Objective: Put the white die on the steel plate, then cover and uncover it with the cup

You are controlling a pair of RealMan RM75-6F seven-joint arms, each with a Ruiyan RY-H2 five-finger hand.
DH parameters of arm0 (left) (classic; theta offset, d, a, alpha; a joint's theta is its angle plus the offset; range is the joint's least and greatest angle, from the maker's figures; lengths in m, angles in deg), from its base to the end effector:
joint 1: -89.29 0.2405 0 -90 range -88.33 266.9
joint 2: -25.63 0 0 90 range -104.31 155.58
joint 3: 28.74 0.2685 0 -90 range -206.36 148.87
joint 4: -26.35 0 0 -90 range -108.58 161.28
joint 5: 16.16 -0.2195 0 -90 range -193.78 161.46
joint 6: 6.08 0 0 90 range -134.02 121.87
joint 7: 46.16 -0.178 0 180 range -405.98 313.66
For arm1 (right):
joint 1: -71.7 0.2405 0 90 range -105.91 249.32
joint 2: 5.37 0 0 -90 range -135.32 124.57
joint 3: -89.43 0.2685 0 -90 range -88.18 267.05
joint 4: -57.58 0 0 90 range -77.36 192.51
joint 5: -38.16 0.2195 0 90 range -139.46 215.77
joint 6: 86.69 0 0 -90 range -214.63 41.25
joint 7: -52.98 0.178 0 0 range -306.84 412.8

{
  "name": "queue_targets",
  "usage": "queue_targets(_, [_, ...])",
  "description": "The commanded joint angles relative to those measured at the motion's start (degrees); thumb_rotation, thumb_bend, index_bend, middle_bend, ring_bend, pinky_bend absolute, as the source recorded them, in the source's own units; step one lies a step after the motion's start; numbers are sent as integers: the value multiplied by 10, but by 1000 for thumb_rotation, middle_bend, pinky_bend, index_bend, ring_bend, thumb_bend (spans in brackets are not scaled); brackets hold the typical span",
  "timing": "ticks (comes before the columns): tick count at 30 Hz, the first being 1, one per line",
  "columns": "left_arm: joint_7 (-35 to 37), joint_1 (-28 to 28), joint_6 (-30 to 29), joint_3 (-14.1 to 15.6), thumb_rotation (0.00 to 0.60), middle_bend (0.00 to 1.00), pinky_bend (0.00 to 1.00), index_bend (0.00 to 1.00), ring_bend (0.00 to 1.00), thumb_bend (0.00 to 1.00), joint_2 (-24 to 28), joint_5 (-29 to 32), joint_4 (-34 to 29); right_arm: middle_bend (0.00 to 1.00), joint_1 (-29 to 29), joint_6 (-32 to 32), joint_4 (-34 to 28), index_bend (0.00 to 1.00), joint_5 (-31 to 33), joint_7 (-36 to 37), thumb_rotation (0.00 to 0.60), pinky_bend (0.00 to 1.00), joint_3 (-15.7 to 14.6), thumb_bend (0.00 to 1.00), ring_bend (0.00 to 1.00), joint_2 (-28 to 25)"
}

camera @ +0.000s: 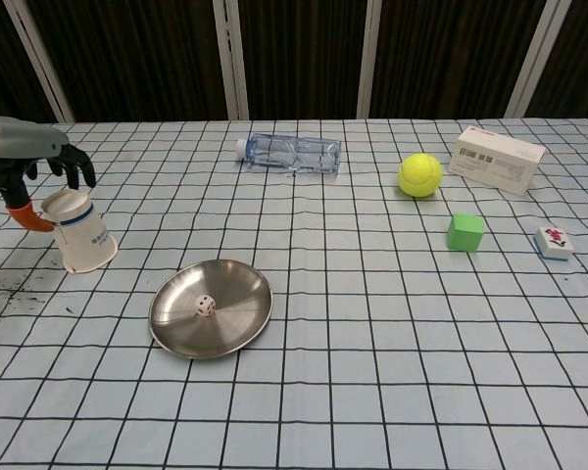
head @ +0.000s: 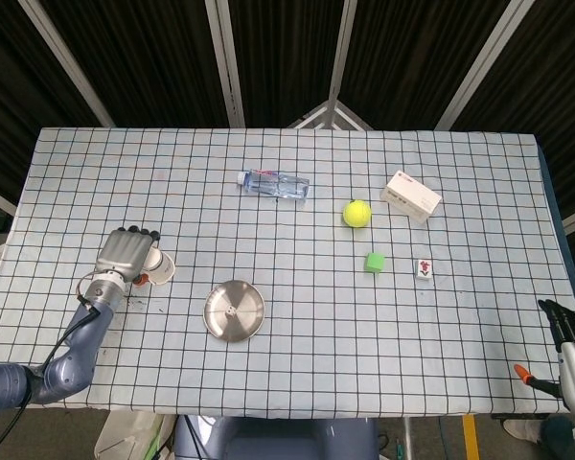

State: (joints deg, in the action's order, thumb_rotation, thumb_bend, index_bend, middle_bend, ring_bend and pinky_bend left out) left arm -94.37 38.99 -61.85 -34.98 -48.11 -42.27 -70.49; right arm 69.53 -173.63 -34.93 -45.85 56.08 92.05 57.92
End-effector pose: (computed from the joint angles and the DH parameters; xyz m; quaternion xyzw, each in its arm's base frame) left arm -0.2023 0.4012 0.0306 -0.7406 -0.3840 -0.1494 0.5309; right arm -0.3537 -0.1738 0.1673 0.5437 -0.4325 0.3682 0.6179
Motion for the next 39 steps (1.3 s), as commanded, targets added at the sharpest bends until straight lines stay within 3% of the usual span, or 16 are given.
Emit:
queue_targets(1, [2, -1, 1, 4, 600, 268, 241, 231, 180, 412, -1, -1, 2, 124, 0, 0, 0, 116, 1, 0, 600, 16, 1, 42, 115, 0])
queue_targets(10, [12, -4, -1, 9, 600, 293, 241, 257, 196, 476, -3, -6, 2, 125, 0, 1, 0, 116, 3, 0, 600, 15, 1, 42, 115, 0])
queue_targets(24, [27, -10, 6, 17, 600, 307, 241, 292, 202, 487, -2, -8, 0, 125, -2, 0, -3, 116, 6, 1, 600, 16, 2, 42, 115, -2])
queue_targets(39, [47, -10, -6, 17, 600, 385, 239, 396, 224, 557, 17, -26, -20, 124, -1, 0, -5, 116, 5, 1, 600, 15, 2, 42, 115, -2])
